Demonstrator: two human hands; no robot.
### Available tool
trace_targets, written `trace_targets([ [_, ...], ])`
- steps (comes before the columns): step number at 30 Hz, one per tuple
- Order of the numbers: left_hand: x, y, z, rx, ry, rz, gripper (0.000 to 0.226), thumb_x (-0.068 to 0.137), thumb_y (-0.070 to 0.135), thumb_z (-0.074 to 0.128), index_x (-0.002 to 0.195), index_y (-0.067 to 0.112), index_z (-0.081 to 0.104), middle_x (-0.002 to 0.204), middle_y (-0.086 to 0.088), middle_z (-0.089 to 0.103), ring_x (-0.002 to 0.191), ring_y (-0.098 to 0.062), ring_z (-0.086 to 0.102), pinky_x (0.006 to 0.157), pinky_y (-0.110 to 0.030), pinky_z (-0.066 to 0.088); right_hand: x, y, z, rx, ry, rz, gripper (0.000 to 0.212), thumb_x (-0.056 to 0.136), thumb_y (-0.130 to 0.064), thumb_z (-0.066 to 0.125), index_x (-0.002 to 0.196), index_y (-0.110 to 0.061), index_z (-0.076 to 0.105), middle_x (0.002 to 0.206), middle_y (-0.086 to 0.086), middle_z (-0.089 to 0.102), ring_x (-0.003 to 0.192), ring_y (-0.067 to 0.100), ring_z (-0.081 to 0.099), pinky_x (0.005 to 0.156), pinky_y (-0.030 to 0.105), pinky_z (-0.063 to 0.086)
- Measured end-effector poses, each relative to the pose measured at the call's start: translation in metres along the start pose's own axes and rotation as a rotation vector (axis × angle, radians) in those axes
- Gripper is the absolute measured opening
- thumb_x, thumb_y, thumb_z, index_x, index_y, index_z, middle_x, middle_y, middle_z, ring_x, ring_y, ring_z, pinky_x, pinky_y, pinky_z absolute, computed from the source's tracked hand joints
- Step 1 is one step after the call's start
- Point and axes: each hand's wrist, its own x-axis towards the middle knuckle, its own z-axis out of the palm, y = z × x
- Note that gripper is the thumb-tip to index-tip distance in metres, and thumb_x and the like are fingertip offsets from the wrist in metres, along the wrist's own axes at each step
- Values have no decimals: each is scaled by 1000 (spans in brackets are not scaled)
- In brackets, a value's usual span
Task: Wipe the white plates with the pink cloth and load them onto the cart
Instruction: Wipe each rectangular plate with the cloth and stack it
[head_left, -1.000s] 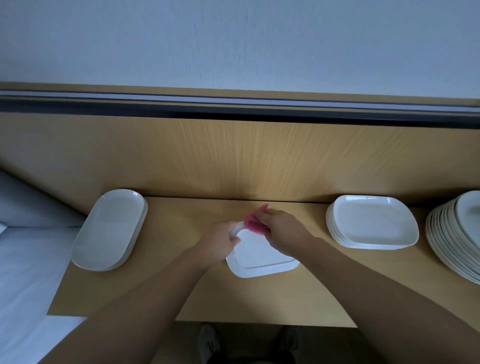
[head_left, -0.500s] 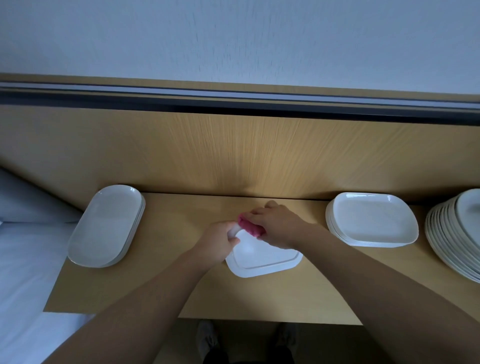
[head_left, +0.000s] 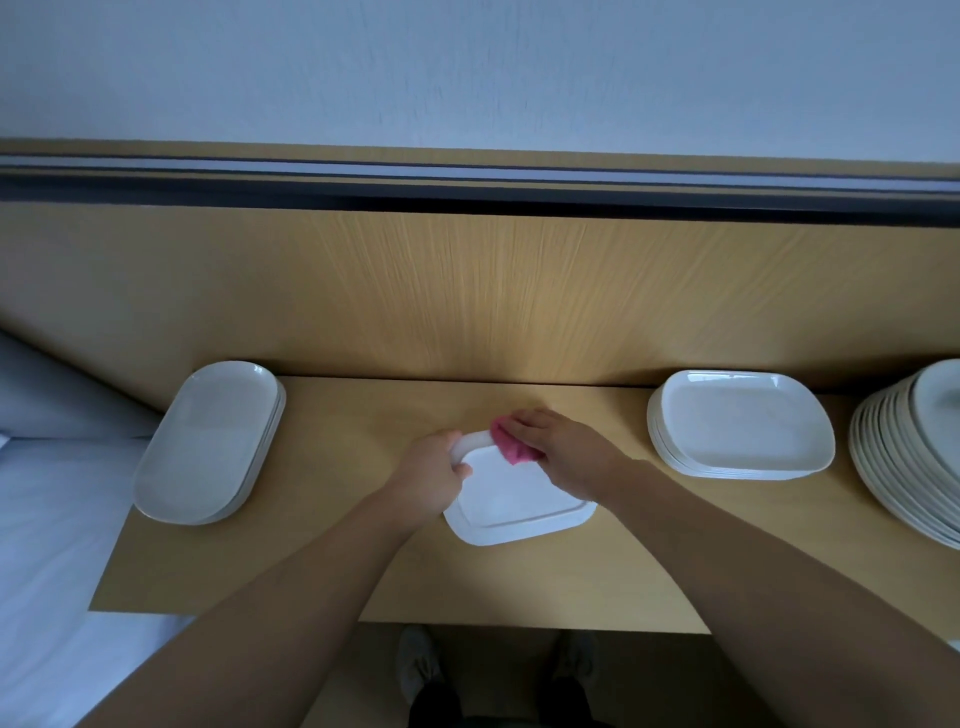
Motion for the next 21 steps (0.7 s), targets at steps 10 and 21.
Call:
trace_targets([
  [10,-4,-5,2,-51,17,-20,12,89,16,59,101,15,61,92,-5,66,85,-24,63,72,-35,52,-39,22,-6,175,53,238,46,100,-7,42,144,-22,44,141,-10,49,121,12,50,94,6,24],
  [21,-14,-16,5,-58,56,-73,21,89,17,59,110,16,63,99,2,66,89,-16,62,73,-28,49,-66,20,16,272,92,400,36,101,-23,39,131,-36,51,104,-2,65,94,22,61,93,34,48],
])
